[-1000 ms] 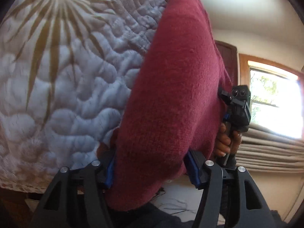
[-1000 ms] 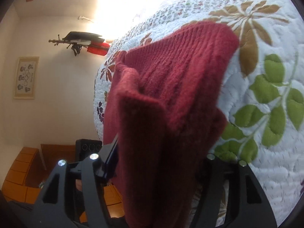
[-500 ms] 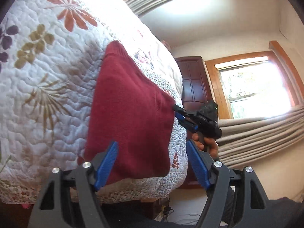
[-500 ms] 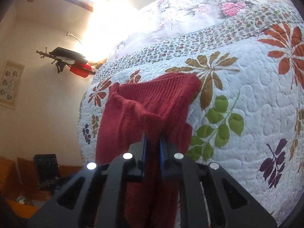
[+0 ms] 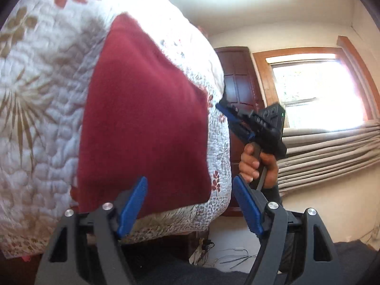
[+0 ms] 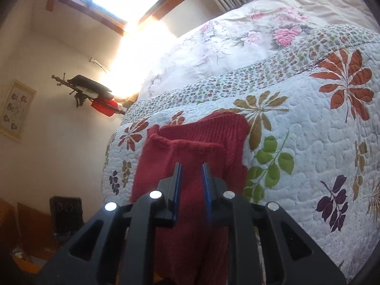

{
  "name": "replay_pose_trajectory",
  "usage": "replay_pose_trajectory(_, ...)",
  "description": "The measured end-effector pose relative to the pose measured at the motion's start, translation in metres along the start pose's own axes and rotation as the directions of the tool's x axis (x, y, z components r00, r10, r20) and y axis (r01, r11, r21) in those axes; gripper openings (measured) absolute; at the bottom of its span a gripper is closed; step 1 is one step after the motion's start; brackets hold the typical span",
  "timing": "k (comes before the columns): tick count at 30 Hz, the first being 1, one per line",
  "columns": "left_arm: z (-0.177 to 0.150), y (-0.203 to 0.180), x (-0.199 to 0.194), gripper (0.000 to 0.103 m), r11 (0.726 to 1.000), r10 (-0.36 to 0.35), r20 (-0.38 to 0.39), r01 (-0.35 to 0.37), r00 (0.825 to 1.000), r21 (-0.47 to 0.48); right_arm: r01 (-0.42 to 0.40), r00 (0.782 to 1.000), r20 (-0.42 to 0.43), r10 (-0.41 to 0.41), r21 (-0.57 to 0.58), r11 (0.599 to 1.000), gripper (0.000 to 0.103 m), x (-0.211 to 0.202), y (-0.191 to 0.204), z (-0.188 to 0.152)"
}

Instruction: Fold small clothes

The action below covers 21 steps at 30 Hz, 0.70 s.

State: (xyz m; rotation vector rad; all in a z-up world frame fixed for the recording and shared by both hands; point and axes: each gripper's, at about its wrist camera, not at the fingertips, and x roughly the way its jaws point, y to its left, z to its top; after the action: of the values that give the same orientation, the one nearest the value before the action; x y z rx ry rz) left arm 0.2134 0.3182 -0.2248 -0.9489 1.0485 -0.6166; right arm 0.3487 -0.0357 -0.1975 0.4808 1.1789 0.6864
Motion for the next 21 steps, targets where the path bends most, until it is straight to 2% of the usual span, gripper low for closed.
replay_pose_trajectory(3, 0.038, 0.013, 0.008, 0.082, 1.000, 0.022, 0.050, -0.021, 0.999, -0.018, -0.029, 0.995, -0.093, 0.022, -0.073, 0.997, 0.018, 0.016, 0.022, -0.027)
replay_pose_trajectory(5, 0.059, 0.028, 0.028, 0.082, 0.998, 0.065, 0.013, -0.065, 0.998, -0.025, -0.010, 0.990, -0.144, -0.007, -0.117, 0.993, 0.018, 0.031, 0.027, -0.042)
replay_pose_trajectory(6, 0.066, 0.036, 0.038, 0.081, 0.995, 0.096, -0.011, -0.097, 0.995, -0.033, 0.017, 0.984, -0.175, -0.041, -0.134, 0.991, 0.014, 0.043, 0.023, -0.047)
replay_pose_trajectory(8, 0.073, 0.053, 0.057, 0.081, 0.991, 0.121, -0.047, -0.123, 0.992, -0.050, 0.118, 0.972, -0.174, -0.159, -0.221, 0.968, 0.000, 0.060, 0.011, -0.053)
replay_pose_trajectory(9, 0.075, 0.055, 0.063, 0.081, 0.989, 0.135, -0.058, -0.138, 0.989, -0.045, 0.136, 0.970, -0.166, -0.177, -0.232, 0.963, 0.000, 0.063, 0.003, -0.052)
replay_pose_trajectory(11, 0.078, 0.048, 0.067, 0.081, 0.986, 0.166, -0.068, -0.168, 0.984, -0.017, 0.111, 0.974, -0.176, -0.140, -0.164, 0.980, 0.000, 0.061, -0.008, -0.048)
replay_pose_trajectory(13, 0.077, 0.031, 0.059, 0.081, 0.986, 0.166, -0.061, -0.166, 0.984, 0.004, 0.121, 0.977, -0.154, -0.150, -0.184, 0.975, 0.000, 0.046, 0.005, -0.047)
replay_pose_trajectory(14, 0.075, 0.020, 0.051, 0.081, 0.989, 0.147, -0.043, -0.146, 0.988, 0.017, 0.104, 0.982, -0.137, -0.132, -0.194, 0.975, 0.008, 0.036, 0.014, -0.049)
replay_pose_trajectory(16, 0.062, 0.002, 0.029, 0.082, 0.994, 0.101, -0.023, -0.100, 0.995, 0.054, 0.040, 0.991, -0.117, -0.067, -0.221, 0.974, 0.009, 0.016, 0.034, -0.057)
replay_pose_trajectory(18, 0.042, -0.007, 0.011, 0.085, 0.995, 0.059, -0.019, -0.058, 0.998, 0.080, 0.017, 0.990, -0.131, -0.050, -0.248, 0.969, 0.009, 0.010, 0.047, -0.069)
replay_pose_trajectory(20, 0.025, 0.001, 0.015, 0.086, 0.996, 0.063, -0.044, -0.061, 0.997, 0.060, 0.026, 0.981, -0.181, -0.074, -0.256, 0.966, 0.008, 0.023, 0.045, -0.082)
replay_pose_trajectory(21, 0.018, 0.012, 0.026, 0.086, 0.996, 0.079, -0.085, -0.076, 0.993, 0.044, 0.085, 0.971, -0.193, -0.141, -0.272, 0.959, 0.002, 0.033, 0.039, -0.088)
